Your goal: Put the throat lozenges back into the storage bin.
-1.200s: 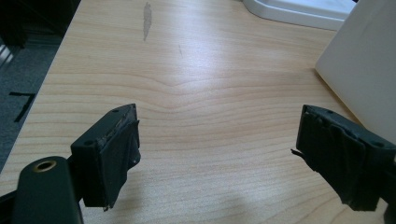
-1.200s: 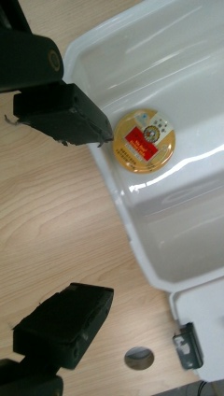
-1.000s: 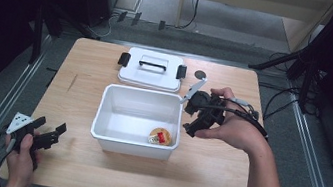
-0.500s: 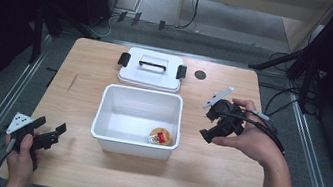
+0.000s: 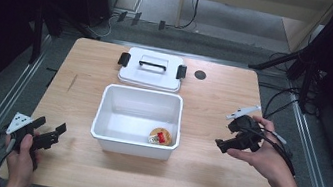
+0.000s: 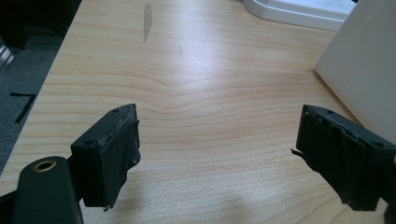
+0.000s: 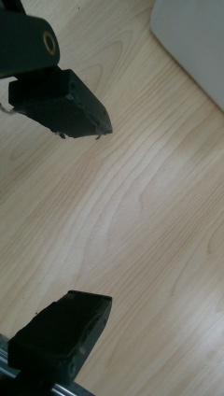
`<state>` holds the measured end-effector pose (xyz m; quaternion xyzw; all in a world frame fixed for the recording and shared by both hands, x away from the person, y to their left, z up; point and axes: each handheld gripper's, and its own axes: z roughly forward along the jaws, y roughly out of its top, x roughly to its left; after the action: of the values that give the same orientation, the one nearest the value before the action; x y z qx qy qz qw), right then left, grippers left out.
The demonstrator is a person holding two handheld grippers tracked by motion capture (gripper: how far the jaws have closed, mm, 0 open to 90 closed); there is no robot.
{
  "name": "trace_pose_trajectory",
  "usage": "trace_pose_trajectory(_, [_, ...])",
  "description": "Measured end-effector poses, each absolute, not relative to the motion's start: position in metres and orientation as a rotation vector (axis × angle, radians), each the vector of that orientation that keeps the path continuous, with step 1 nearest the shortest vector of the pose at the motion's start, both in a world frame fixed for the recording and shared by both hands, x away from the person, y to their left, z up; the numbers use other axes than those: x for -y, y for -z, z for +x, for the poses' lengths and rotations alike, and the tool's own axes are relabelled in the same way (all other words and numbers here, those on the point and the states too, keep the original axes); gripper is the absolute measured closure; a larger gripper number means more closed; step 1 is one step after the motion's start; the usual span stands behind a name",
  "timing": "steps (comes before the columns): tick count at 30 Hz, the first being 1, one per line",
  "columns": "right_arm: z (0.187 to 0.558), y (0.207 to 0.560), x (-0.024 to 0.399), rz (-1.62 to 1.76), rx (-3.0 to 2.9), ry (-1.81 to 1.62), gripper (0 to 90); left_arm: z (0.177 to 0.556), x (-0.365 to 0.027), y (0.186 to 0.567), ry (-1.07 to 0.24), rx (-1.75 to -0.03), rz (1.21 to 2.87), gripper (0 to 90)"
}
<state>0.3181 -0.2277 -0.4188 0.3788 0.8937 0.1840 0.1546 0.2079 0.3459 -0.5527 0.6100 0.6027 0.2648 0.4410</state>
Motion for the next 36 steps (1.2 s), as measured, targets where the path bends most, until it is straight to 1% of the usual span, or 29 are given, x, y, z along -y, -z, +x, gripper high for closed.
trace_pose_trajectory(17, [0.287, 0.467, 0.295, 1.392, -2.281, -0.696, 12.8, 0.208, -0.346, 0.553, -0.655, -1.495, 1.513, 14.0])
trace_pose_trajectory(20, [0.280, 0.475, 0.305, 1.425, -2.226, -0.745, 10.5, 0.207, -0.346, 0.553, -0.654, -1.494, 1.511, 14.0])
trace_pose_trajectory(27, [0.264, 0.499, 0.323, 1.499, -2.104, -0.855, 4.6, 0.207, -0.346, 0.553, -0.654, -1.496, 1.509, 14.0])
trace_pose_trajectory(28, [0.259, 0.506, 0.327, 1.519, -2.059, -0.887, 4.6, 0.207, -0.346, 0.553, -0.654, -1.496, 1.509, 14.0])
trace_pose_trajectory(36, [0.242, 0.524, 0.340, 1.560, -1.914, -1.006, 4.6, 0.207, -0.346, 0.553, -0.656, -1.495, 1.507, 14.0])
